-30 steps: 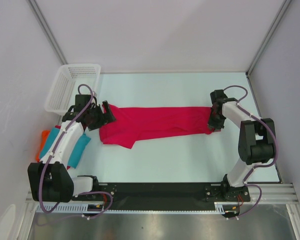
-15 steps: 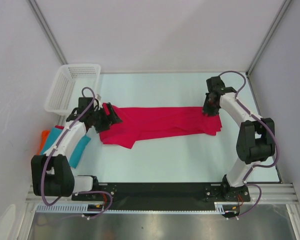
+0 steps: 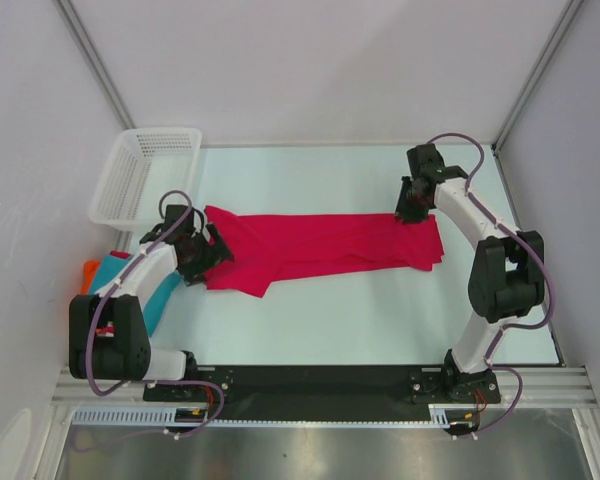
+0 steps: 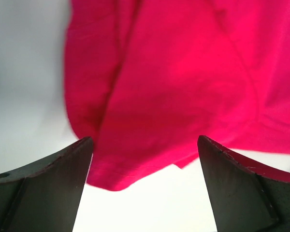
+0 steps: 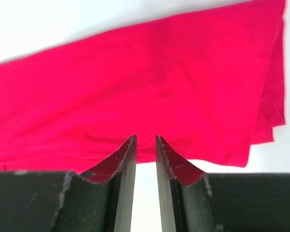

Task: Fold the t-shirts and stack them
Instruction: Rotate the tshirt 80 degrees

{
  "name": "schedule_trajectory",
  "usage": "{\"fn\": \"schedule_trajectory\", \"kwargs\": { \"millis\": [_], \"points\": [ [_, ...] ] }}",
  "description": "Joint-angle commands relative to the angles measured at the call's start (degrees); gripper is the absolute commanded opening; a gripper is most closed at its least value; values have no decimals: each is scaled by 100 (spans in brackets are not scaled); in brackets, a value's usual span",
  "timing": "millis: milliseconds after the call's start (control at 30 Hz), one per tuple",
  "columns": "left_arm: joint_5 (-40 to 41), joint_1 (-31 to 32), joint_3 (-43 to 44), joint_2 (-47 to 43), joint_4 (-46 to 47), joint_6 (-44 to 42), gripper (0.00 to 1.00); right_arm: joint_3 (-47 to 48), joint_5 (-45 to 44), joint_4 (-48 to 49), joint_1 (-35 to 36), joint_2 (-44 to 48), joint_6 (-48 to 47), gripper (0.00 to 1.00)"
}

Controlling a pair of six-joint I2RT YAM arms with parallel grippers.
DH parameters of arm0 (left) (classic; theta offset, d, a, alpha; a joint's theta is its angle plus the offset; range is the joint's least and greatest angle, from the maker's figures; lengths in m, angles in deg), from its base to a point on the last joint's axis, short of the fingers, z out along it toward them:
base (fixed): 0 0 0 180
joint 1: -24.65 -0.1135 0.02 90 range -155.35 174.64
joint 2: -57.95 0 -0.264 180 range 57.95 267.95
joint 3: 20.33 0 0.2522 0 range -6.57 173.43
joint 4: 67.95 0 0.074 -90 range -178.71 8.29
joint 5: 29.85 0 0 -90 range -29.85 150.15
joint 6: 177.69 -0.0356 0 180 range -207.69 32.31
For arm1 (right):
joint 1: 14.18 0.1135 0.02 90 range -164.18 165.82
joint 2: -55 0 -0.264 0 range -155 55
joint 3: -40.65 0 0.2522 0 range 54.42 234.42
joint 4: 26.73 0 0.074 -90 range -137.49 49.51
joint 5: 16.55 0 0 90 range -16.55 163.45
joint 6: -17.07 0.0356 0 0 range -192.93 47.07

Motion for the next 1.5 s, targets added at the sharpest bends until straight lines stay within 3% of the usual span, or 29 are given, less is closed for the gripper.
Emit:
{"fn": "schedule_trajectory", "kwargs": {
  "millis": [0,200,500,567,633,700,733,933,1467],
  "points": [
    [825,44,58,-122,-282,307,95,269,323,33,-4,-81,-134,27],
    [1282,167,-171,97,-159,570,95,252,463,24,-65,77,-178,28],
    [1186,456,-339,931,350,913,94,261,543,-2,-118,288,-160,28],
    [1133,501,-339,1037,482,949,90,243,508,-2,-162,305,-160,28],
    [967,553,-339,1143,605,958,77,225,499,-11,-188,314,-160,28],
    [887,571,-339,1222,808,966,18,217,499,-2,-206,288,-160,28],
    [739,571,-304,1257,800,1001,0,208,499,-11,-206,270,-160,28],
    [790,571,223,1407,562,1072,0,225,490,-2,-215,200,-151,28],
    [1264,1,3798,2821,-790,694,0,287,402,-90,-329,209,-195,28]
  ]
}}
